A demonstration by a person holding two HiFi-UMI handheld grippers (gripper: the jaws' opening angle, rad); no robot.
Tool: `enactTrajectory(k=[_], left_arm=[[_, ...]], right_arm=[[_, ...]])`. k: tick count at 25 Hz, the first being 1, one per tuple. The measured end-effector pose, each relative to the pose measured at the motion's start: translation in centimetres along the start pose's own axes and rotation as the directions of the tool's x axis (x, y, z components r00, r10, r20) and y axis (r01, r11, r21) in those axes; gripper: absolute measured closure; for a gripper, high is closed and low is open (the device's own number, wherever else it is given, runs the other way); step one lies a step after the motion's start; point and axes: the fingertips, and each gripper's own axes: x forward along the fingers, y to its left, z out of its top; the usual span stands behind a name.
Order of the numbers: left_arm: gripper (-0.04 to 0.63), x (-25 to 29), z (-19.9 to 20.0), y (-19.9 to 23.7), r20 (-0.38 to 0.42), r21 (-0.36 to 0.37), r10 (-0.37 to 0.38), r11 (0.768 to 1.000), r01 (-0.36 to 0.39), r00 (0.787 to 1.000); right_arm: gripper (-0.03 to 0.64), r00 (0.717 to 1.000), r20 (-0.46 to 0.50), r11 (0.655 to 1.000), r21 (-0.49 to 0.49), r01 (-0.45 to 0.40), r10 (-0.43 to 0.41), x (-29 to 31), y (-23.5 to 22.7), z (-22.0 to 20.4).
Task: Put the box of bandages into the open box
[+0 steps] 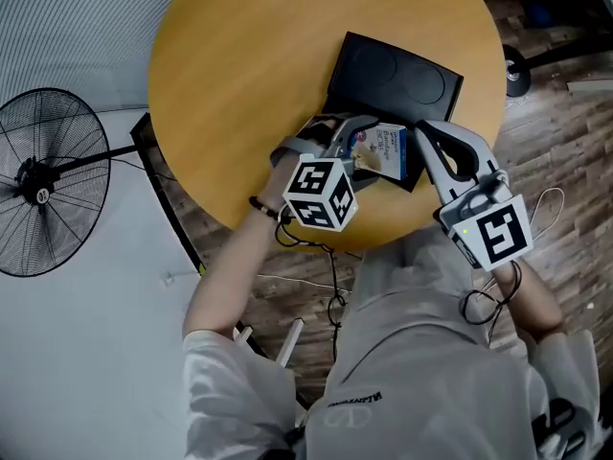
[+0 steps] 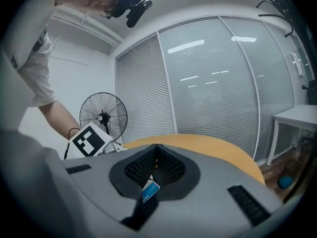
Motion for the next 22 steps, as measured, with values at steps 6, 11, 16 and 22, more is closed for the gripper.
enactTrajectory(k=[6, 11, 16, 22], left_arm=[[0.17, 1.7, -1.4, -0.8, -0.106, 0.086, -0.083, 0.992, 0.092, 0.991], [0.17, 2.9, -2.3, -1.1, -0.189, 0.136, -0.13, 0.978, 0.157, 0.973], [0.17, 3.8, -2.6, -1.3, -0.223, 0.136, -0.189, 0.965, 0.222, 0.956], [0.17, 4.9, -3.2, -1.6, -0.264, 0.158, -0.237, 0.946, 0.285, 0.935]], right_arm=[[0.598, 1.0, -0.019, 1.0, 0.024, 0.008, -0.007, -0.3, 0.0, -1.6], [0.598, 1.0, -0.018, 0.999, 0.036, 0.016, -0.016, -0.2, 0.2, -2.2], [0.598, 0.999, -0.035, 0.999, 0.042, 0.015, -0.014, -0.1, 0.4, -3.2], [0.598, 0.999, -0.048, 0.999, 0.048, 0.016, -0.013, 0.2, 0.6, -4.2]])
